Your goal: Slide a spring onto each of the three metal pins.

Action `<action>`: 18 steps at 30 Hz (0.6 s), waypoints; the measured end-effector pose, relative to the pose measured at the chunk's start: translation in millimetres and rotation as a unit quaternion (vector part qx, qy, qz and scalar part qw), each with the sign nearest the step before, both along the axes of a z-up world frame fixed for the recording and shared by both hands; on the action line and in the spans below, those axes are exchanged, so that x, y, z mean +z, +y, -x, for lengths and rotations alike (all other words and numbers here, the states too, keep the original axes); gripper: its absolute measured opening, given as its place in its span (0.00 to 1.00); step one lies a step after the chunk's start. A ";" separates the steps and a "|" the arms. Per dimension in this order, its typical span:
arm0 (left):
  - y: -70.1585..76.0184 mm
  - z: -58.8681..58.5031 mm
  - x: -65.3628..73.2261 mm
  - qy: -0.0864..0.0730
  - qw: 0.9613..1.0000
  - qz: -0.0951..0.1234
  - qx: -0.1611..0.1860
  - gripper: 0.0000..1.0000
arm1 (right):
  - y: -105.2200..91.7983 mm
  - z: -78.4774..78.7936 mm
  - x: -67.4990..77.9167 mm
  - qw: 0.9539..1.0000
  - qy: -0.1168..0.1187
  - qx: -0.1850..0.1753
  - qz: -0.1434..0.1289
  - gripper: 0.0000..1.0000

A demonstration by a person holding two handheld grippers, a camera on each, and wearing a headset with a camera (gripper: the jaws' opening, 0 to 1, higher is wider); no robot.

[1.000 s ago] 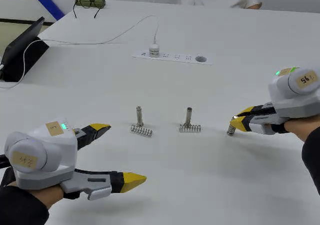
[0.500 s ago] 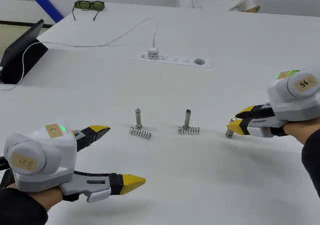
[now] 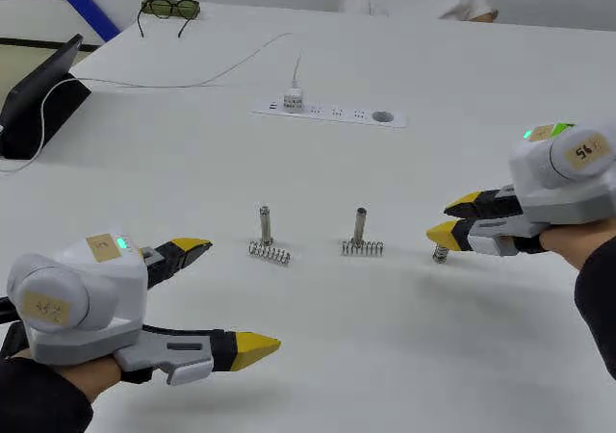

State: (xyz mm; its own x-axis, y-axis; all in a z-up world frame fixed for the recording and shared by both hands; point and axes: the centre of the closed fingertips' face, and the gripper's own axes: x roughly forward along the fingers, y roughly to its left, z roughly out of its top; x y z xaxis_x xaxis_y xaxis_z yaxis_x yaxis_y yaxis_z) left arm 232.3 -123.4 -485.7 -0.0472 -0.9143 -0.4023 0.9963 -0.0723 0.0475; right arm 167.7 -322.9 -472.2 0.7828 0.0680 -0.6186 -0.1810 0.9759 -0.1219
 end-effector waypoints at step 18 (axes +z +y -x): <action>1.0 0.2 0.4 -0.001 1.000 -0.003 0.002 0.88 | 31.6 -22.1 -9.6 0.998 0.008 0.055 -0.001 0.26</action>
